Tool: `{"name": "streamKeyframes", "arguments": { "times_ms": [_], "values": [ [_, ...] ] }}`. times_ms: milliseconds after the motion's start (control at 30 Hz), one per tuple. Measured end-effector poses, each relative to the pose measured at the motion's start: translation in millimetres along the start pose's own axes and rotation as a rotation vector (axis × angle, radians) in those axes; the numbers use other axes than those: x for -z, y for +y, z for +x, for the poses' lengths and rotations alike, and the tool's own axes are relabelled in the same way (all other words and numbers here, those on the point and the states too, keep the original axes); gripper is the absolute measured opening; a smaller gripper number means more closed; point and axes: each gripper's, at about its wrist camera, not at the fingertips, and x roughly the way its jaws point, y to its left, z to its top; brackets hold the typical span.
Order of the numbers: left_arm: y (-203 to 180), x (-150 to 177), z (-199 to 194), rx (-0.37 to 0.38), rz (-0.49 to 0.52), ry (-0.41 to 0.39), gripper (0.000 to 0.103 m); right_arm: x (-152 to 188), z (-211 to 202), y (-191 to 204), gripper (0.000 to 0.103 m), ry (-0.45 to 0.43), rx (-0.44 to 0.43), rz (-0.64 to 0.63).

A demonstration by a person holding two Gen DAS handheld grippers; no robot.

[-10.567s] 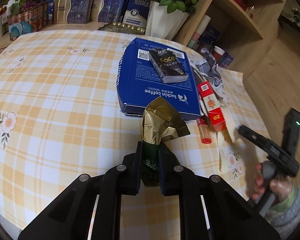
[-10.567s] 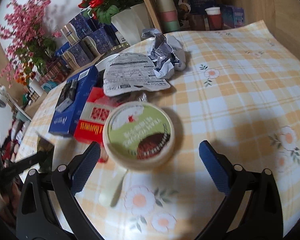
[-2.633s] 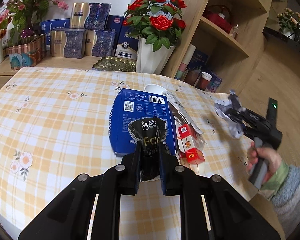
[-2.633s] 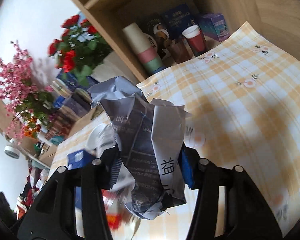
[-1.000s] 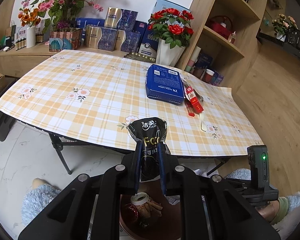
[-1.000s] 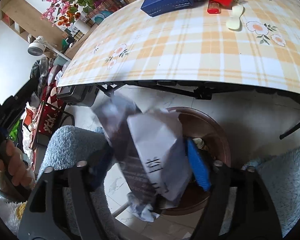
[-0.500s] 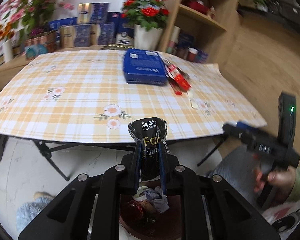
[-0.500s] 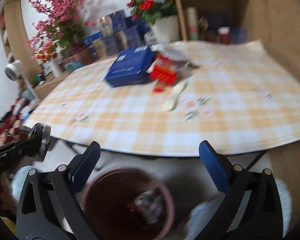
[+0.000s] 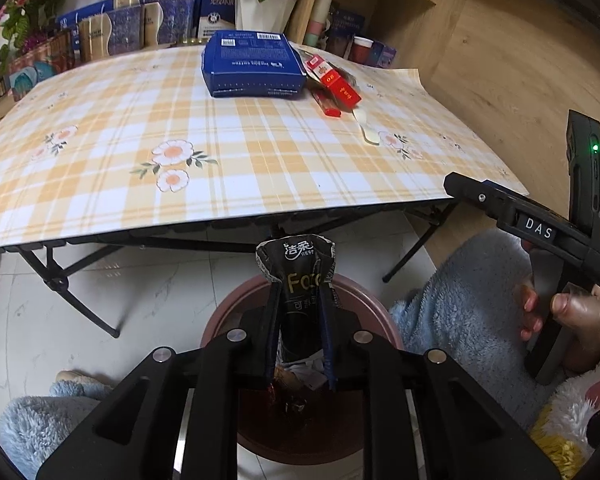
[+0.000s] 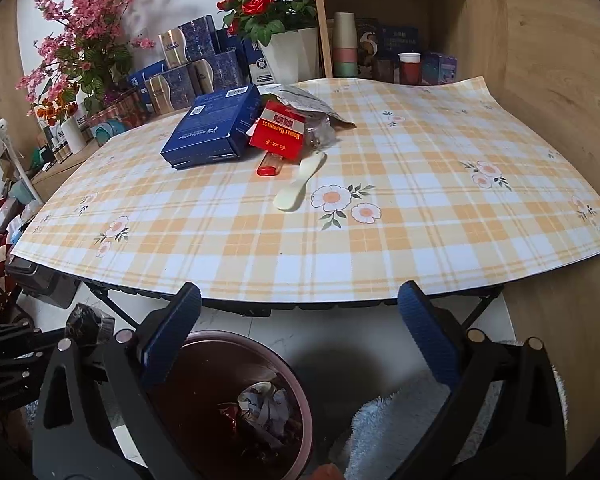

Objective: Collect trash
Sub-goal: 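Lower the black snack bag into the bin and open the left gripper, then move both open grippers back toward the table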

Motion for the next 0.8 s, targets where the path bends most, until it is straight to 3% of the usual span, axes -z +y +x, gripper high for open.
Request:
{"name": "streamKeyframes", "arguments": {
  "times_ms": [233,367,400,800],
  "values": [
    [1.3,0.0,0.9,-0.001,-0.011,0.004,0.027,0.7,0.6,0.3,0.097,0.010,-0.005,-0.001],
    [-1.3,-1.1,-4.9,-0.028,0.000,-0.028,0.062,0.9,1.1,-0.1,0.097,0.015,-0.010,0.003],
    [-1.3,-1.4,-7.4,-0.032,0.001,-0.041,0.065,0.6,1.3,-0.6,0.097,0.016,-0.010,0.004],
    [27.7,-4.0,-21.1,-0.100,-0.151,-0.104,0.082,1.0,2.4,0.5,0.097,0.019,-0.024,0.001]
  ]
}}
